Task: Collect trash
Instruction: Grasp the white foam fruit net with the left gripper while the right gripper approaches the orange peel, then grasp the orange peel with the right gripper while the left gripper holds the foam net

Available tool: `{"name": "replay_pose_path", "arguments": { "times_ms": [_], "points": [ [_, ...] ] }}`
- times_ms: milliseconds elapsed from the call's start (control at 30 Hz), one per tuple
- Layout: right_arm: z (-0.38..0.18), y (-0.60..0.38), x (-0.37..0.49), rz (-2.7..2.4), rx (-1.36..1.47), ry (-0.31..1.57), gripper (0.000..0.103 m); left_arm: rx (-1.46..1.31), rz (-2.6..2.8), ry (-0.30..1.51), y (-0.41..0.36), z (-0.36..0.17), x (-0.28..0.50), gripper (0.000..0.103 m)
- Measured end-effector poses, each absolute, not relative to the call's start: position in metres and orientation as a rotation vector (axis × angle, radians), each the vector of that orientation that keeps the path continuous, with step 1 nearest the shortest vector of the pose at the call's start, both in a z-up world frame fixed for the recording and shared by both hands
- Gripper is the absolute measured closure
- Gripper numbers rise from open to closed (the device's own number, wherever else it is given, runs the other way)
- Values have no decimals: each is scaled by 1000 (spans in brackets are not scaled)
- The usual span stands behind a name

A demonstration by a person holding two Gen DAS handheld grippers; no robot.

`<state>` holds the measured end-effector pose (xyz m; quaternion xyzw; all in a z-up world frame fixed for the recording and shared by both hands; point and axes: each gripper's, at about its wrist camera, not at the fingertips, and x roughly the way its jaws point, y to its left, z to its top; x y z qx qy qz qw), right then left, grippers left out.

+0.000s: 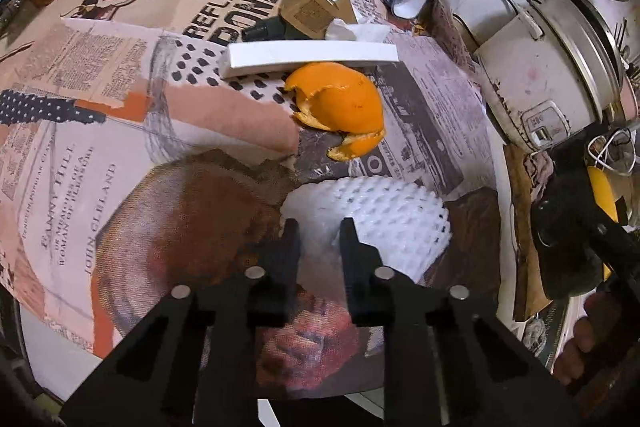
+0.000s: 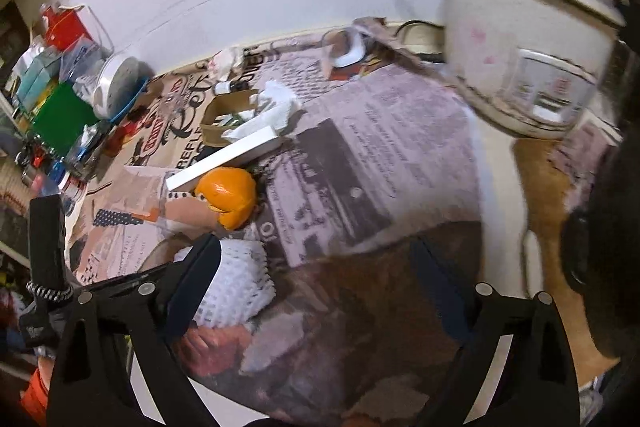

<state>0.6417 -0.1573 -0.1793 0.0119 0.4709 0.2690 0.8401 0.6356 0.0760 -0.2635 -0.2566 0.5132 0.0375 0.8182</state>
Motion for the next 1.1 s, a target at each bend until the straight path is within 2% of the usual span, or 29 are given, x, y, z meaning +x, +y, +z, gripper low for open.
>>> {"name": "replay_pose_path", "arguments": {
  "times_ms": [267, 367, 467, 667, 767, 933, 1100],
  "points": [
    [-199, -109, 674, 671, 45, 1047, 13, -465, 248, 1004, 110, -232, 618, 88],
    [-212, -88, 687, 706, 48, 1075, 17, -415, 331, 983, 124, -223, 607, 89],
    [-227, -70, 697, 730, 36, 1103, 24, -405, 397, 962, 137, -219, 597, 89],
    [-254, -48, 710, 773, 29, 1182, 47, -428, 481, 939, 149, -218, 584, 89],
    [-265, -40, 706, 825, 13, 1216, 70, -434, 500, 927, 148, -216, 579, 89],
    [-262, -43, 699, 821, -20, 1183, 78, -408, 519, 918, 138, -212, 576, 89],
    [-252, -54, 688, 804, -38, 1170, 81, -409, 493, 905, 133, -207, 573, 89]
  ]
}}
